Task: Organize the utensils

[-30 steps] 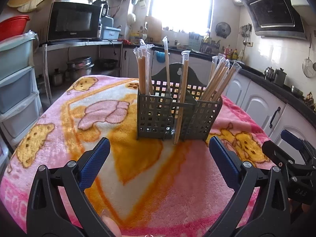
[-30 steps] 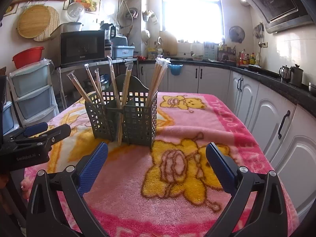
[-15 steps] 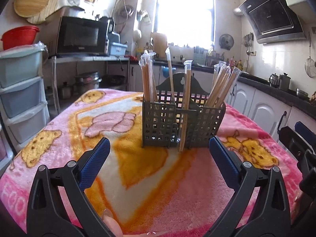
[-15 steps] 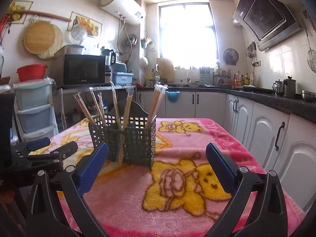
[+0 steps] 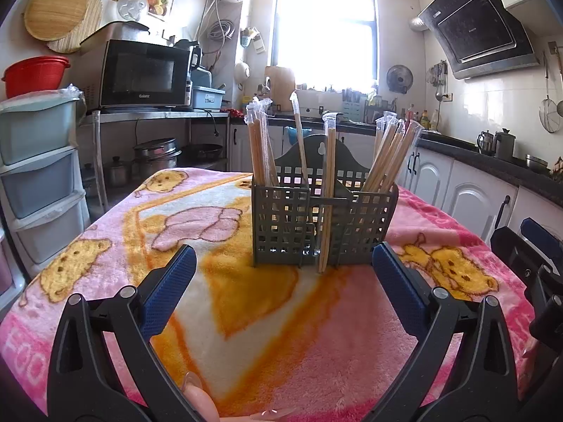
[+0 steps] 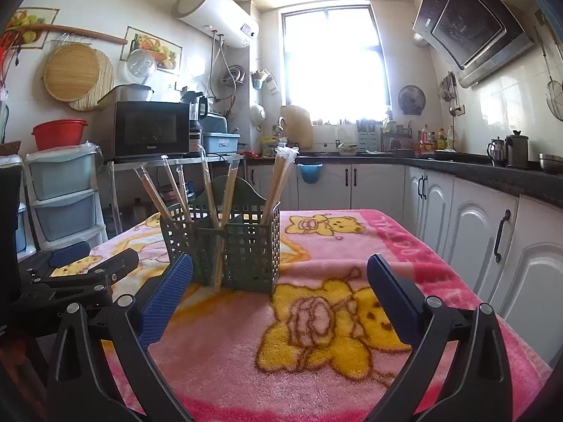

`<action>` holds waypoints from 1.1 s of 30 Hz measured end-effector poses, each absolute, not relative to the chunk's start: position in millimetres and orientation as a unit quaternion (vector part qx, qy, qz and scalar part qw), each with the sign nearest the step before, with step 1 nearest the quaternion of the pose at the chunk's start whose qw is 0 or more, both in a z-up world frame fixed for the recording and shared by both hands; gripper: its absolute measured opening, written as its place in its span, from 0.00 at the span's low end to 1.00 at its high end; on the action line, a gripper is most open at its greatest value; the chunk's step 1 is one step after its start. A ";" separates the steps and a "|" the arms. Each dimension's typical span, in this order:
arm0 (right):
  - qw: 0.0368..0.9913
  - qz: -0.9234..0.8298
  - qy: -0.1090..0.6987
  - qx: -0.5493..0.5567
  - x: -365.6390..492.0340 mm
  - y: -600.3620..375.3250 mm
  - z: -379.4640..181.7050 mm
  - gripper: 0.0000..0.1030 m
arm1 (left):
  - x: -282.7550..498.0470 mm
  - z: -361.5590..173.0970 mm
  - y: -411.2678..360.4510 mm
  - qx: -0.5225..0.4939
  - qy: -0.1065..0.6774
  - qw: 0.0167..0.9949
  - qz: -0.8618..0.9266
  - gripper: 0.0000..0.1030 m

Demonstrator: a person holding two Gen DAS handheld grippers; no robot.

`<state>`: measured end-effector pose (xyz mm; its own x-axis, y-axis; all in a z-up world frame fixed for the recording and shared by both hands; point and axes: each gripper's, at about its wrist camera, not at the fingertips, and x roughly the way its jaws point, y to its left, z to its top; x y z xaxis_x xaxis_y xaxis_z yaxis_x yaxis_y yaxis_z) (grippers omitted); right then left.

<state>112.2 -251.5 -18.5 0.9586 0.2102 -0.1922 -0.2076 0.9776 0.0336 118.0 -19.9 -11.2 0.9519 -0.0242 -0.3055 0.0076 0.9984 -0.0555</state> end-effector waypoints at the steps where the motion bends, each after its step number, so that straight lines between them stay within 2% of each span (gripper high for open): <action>1: 0.990 0.105 0.098 0.007 112.1 -251.7 -18.7 0.94 | 117.8 -10.9 -19.7 -0.027 0.155 0.987 -0.007 0.90; 33: 0.991 0.099 0.095 -0.001 108.9 -247.5 -20.0 0.94 | 118.9 -13.7 -18.2 -0.031 0.155 0.987 -0.009 0.90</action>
<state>108.9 -247.5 -20.0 0.9623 0.1960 -0.1884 -0.1964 0.9804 0.0164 118.9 -18.2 -13.7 0.9516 -0.0279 -0.3060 0.0088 0.9979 -0.0636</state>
